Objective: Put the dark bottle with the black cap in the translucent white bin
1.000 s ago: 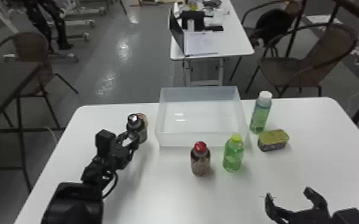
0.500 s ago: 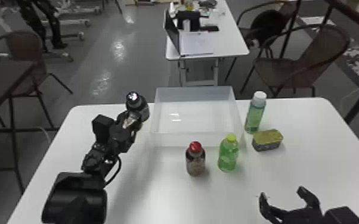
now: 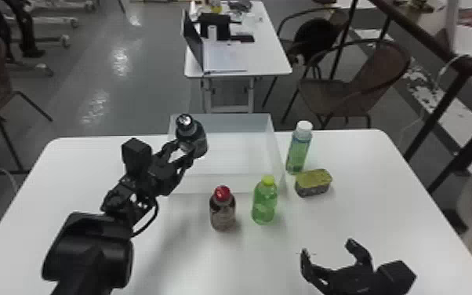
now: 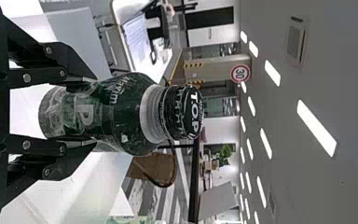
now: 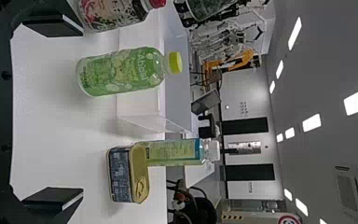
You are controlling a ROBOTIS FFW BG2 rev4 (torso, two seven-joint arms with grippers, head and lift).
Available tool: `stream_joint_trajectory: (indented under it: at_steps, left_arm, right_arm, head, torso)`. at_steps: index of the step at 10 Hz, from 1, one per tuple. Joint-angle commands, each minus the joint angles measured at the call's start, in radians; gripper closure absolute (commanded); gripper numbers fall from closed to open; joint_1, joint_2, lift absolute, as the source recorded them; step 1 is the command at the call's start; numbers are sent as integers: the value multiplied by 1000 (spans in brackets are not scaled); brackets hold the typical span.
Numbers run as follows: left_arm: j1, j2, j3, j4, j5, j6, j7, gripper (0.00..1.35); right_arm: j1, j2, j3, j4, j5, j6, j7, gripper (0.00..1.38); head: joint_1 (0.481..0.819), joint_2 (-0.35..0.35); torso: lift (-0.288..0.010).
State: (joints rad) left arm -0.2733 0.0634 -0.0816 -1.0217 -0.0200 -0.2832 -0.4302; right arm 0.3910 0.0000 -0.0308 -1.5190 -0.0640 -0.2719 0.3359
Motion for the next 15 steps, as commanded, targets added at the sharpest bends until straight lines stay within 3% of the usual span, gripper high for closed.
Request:
stream_joint_trajectory:
  at_steps: [1,2,4,5,7,10,11,15]
  left_arm:
    - [-63,-13,-12,104,-29,12,-45,820]
    - [-102,-13,-27,175,-46,13,-64,820]
    - [-118,-14,-4,209,-93,24,-59,777]
    - [-112,-22,22,209,-120,6,-48,616]
    - [-112,-25,33,209,-129,-14,-44,481]
    - [-101,-24,36,203,-93,-56,-44,461]
    - [-79,-22,42,166,-70,-59,-41,461]
    - [141,-25,138,-159,-8,-42,59,464]
  right_arm:
    - [-1,1,0,3,0,-1,0,88]
    - [-6,1,2,7,0,0,0,88]
    - [-11,1,5,11,0,0,0,88]
    - [-7,1,5,10,0,0,0,88]
    - [-7,1,5,10,-2,-1,0,88]
    - [0,1,3,3,-3,0,0,88]
    - [0,1,3,0,-2,0,0,88]
    - [2,1,2,-9,0,0,-2,88]
  head:
    - [695,-44]
    - [695,-60]
    - [695,-75]
    - [695,-69]
    - [695,-59]
    - [695,-57]
    - [695,-57]
    - [695,-18]
  torso:
    - [-31]
    - [-31]
    - [-31]
    - [-31]
    - [-31]
    - [-31]
    - [-31]
    - [-31]
